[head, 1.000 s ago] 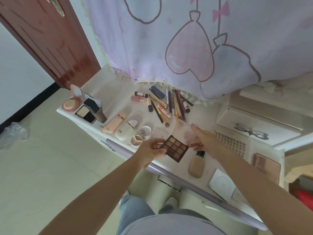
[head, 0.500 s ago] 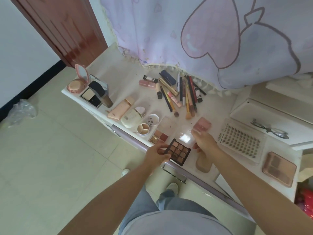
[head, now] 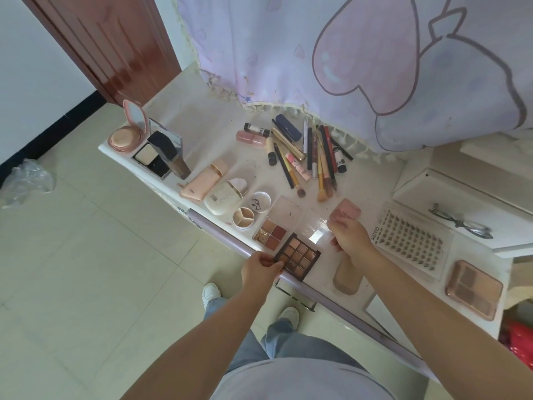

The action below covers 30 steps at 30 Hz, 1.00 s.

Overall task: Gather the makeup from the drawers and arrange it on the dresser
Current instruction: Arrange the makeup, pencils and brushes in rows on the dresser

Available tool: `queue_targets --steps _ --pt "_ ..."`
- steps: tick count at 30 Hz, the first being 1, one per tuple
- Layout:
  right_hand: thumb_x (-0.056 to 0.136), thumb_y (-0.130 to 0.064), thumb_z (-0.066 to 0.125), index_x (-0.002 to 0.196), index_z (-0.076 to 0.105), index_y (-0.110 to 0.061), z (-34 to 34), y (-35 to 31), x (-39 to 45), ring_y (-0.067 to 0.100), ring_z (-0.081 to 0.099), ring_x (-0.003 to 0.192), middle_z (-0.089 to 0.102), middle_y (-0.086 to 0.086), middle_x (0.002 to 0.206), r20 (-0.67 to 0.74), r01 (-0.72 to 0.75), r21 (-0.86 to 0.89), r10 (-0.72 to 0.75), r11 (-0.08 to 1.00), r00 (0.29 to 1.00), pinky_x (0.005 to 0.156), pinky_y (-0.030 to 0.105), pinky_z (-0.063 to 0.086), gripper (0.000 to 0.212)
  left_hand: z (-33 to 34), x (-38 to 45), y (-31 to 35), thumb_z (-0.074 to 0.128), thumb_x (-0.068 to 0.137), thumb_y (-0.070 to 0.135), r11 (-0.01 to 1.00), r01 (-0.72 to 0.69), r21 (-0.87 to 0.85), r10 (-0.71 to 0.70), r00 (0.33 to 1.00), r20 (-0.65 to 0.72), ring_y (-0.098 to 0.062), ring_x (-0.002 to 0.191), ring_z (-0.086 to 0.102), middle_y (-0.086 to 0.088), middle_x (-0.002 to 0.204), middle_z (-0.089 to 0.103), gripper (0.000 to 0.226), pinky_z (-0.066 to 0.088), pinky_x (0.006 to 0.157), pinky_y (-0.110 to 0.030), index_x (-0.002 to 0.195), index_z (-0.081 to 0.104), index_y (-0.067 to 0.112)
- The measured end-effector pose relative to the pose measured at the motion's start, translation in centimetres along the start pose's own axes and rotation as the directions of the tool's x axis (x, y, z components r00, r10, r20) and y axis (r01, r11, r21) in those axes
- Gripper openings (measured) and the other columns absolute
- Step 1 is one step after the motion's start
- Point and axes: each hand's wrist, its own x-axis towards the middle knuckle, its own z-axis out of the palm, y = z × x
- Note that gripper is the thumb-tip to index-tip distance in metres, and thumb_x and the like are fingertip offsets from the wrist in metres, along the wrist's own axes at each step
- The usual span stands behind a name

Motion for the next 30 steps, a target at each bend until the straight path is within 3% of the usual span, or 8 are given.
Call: queue_targets --steps 6,11,15,19,24,26,28,30 --pt "0.093 -0.014 0.046 0.109 0.059 -0.002 0.1 -0.6 -1.0 0.012 0.047 0.060 0.050 0.001 0.067 0.032 0.127 -0.027 -0.126 0.992 0.991 0.061 0.020 0.045 0.023 0.2 0.3 0.4 0.067 0.078 -0.003 1.000 0.004 -0.026 -0.004 1.000 -0.005 -0.026 0.078 0.064 -0.007 0.074 0.060 0.022 0.054 0.083 -0.034 0.071 0.054 0.014" --pt "0.094 -0.020 0.047 0.112 0.057 -0.002 0.0 -0.6 -1.0 0.017 0.049 0.075 0.051 0.000 0.073 0.048 0.160 -0.080 -0.156 0.984 0.987 0.061 0.022 0.042 0.028 0.2 0.6 0.3 0.070 0.077 0.004 0.999 0.000 0.045 0.001 1.000 -0.027 -0.022 0.075 0.063 -0.005 0.074 0.060 0.023 0.053 0.074 -0.029 0.070 0.052 0.016" --pt "0.094 -0.023 0.047 0.124 0.052 -0.007 -1.8 0.3 -1.2 0.021 0.052 0.101 0.054 0.004 0.103 0.023 0.256 -0.321 -0.263 0.912 0.964 0.083 0.028 0.040 0.035 -0.6 0.2 -0.1 0.069 0.080 0.016 0.977 -0.074 0.200 0.086 0.995 -0.049 -0.017 0.071 0.058 0.001 0.071 0.059 0.017 0.044 0.061 -0.020 0.084 0.054 0.011" --pt "0.081 0.006 0.048 0.119 0.058 -0.003 -4.8 3.1 -1.4 0.031 0.048 0.116 0.055 0.016 0.123 0.119 0.382 -0.607 -0.395 0.697 0.911 0.097 0.032 0.036 0.040 -1.6 -0.3 -0.1 0.058 0.088 0.014 0.862 -0.279 0.424 0.316 0.948 -0.019 -0.013 0.081 0.052 0.003 0.088 0.055 0.017 0.039 0.072 -0.022 0.103 0.058 0.006" --pt "0.078 0.012 0.046 0.132 0.048 -0.013 -6.3 5.6 -1.2 0.027 0.032 0.130 0.033 0.007 0.146 0.410 0.500 -0.795 -0.304 0.343 0.860 0.106 0.036 0.033 0.059 -1.3 -1.0 1.0 0.052 0.089 0.009 0.710 -0.465 0.528 0.495 0.864 0.094 -0.012 0.079 0.050 0.005 0.088 0.053 0.018 0.038 0.072 -0.019 0.105 0.059 0.006" --pt "0.067 0.014 0.063 0.113 0.064 -0.009 -6.1 5.6 -0.7 0.035 0.053 0.108 0.056 0.012 0.126 0.470 0.583 -0.780 -0.404 0.226 0.785 0.086 0.045 0.050 0.051 -0.7 -1.3 1.6 0.053 0.089 0.009 0.672 -0.522 0.525 0.522 0.837 0.165 -0.013 0.079 0.051 0.005 0.088 0.053 0.015 0.040 0.072 -0.019 0.102 0.059 0.006" --pt "0.039 0.008 0.084 0.079 0.073 -0.014 -6.3 5.5 0.0 0.027 0.064 0.069 0.071 0.005 0.083 0.527 0.615 -0.787 -0.454 0.059 0.718 0.050 0.036 0.054 0.047 0.0 -1.7 2.3 0.053 0.088 0.009 0.645 -0.565 0.514 0.536 0.814 0.222 -0.017 0.083 0.053 0.000 0.091 0.056 0.015 0.043 0.076 -0.022 0.101 0.059 0.004" --pt "0.036 -0.005 0.088 0.077 0.073 -0.021 -6.5 4.4 -0.6 0.021 0.065 0.071 0.070 -0.004 0.078 0.532 0.579 -0.814 -0.464 -0.049 0.708 0.053 0.032 0.051 0.046 0.7 -2.0 3.0 0.052 0.089 0.010 0.623 -0.589 0.515 0.525 0.803 0.283 -0.021 0.087 0.056 -0.007 0.097 0.059 0.017 0.044 0.080 -0.026 0.103 0.059 0.002"
